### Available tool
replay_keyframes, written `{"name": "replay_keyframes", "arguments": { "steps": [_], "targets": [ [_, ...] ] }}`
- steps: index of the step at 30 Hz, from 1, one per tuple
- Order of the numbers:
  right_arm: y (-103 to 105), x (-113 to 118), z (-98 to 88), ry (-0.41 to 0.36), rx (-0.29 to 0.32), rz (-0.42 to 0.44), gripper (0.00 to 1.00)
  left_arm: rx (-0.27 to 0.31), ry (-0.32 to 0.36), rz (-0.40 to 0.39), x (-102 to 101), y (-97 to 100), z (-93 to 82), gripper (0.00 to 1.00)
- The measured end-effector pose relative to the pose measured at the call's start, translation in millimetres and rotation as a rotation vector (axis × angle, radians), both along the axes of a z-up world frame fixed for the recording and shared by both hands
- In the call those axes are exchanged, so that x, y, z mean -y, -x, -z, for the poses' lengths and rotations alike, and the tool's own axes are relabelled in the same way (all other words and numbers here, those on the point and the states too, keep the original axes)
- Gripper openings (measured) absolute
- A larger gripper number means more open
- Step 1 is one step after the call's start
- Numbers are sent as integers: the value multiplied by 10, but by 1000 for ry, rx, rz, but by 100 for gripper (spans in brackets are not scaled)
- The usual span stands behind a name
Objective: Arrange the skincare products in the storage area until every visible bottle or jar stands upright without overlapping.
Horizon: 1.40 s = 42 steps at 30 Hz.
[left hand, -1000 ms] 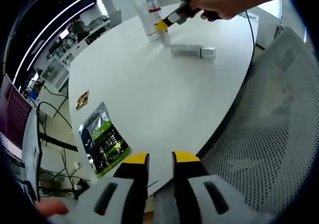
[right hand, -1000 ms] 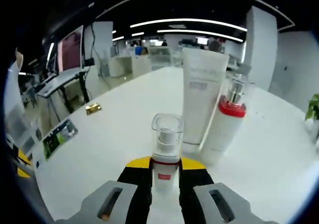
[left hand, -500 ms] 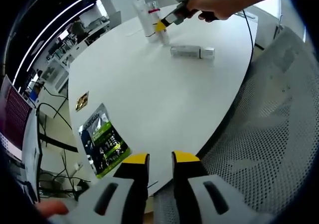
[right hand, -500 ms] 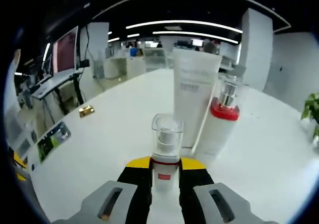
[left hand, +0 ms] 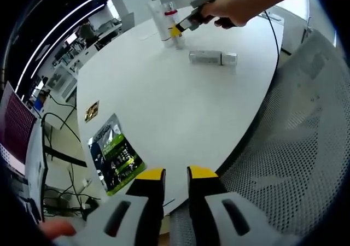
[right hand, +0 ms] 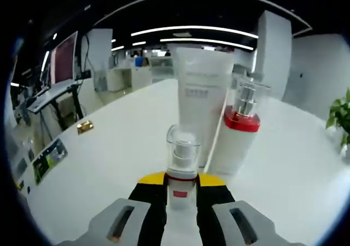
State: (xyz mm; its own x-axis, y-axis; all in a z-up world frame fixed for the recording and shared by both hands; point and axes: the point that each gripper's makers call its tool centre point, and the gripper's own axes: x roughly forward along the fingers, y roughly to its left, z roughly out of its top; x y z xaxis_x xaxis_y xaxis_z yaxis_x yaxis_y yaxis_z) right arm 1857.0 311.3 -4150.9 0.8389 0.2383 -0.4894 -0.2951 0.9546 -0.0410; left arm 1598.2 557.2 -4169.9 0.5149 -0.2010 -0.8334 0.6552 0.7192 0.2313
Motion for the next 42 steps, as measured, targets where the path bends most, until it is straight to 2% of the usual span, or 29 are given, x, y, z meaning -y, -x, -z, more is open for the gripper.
{"name": "replay_keyframes", "arguments": {
  "steps": [11, 29, 34, 37, 42],
  "targets": [
    [-34, -26, 12, 12, 0, 16, 15, 0, -1, 1, -4, -5, 0, 10],
    [-206, 25, 29, 23, -33, 123, 15, -2, -6, -4, -26, 6, 9, 10],
    [-227, 38, 35, 0, -45, 146, 16, -4, -7, -3, -25, 8, 18, 10],
    [-229, 63, 27, -24, -48, 166, 26, -4, -8, -6, -29, 4, 19, 10],
    [-84, -16, 50, -59, -79, 123, 30, -4, -9, -6, -28, 3, 20, 10]
  ]
}}
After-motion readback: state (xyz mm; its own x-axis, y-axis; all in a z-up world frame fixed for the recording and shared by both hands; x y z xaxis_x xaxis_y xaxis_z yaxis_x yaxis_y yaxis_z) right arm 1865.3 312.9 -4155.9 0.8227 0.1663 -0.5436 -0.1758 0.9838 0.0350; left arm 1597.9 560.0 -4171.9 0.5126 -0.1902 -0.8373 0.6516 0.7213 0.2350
